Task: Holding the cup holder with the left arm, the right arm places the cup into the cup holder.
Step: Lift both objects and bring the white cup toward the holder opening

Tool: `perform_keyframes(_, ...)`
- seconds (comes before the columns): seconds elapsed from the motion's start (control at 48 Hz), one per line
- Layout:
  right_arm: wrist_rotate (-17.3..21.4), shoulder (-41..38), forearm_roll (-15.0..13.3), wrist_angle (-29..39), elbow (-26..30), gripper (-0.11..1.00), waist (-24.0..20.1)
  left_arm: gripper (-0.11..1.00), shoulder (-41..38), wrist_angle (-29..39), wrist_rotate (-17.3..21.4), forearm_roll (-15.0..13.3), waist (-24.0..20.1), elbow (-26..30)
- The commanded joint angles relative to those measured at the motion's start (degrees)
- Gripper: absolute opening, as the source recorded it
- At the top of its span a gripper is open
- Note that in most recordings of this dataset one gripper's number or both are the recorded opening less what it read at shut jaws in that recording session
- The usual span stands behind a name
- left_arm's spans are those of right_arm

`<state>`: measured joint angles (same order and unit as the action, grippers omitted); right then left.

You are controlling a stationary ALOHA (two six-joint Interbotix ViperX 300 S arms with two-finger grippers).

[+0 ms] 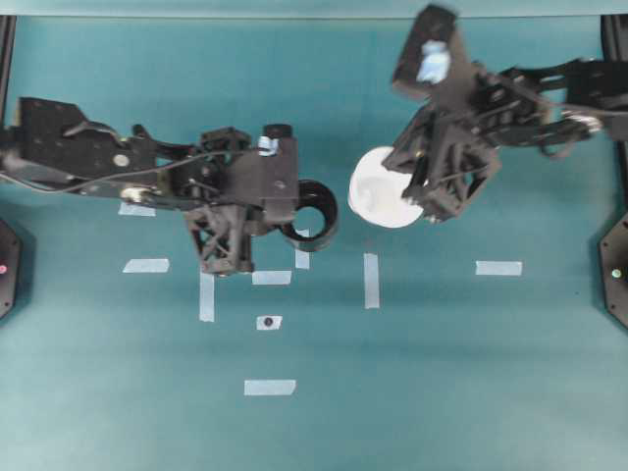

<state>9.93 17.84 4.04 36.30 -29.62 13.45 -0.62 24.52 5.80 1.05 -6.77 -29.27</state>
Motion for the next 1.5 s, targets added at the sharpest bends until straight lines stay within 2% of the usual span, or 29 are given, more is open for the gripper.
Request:
perform_keyframes(0.0, 1.3, 7.5, 0.0, -2.3, 1.2, 0.04, 0.1, 0.22, -0.4, -0.3, 0.1, 0.2, 0.2, 2.5)
perform_keyframes(0.312, 4.3, 7.5, 0.1, -5.8, -0.5, 0.04, -1.4, 0.22, -4.2, 2.1, 2.2, 0.2, 0.2, 8.2)
perform_keyframes(0.562, 4.6, 6.9, 0.0, -6.9, -2.5, 0.04, -1.6, 0.22, -5.7, 5.8, 4.8, 0.2, 0.3, 11.7)
perform_keyframes(0.812, 4.6, 4.7, 0.1, -7.6, -3.3, 0.04, -1.7, 0.22, -5.7, 6.1, 4.8, 0.2, 0.3, 12.0)
perform_keyframes(1.478, 4.5, -9.1, -0.1, -8.1, 0.4, 0.04, -3.8, 0.22, -5.7, 6.3, 4.8, 0.2, 0.5, 12.0)
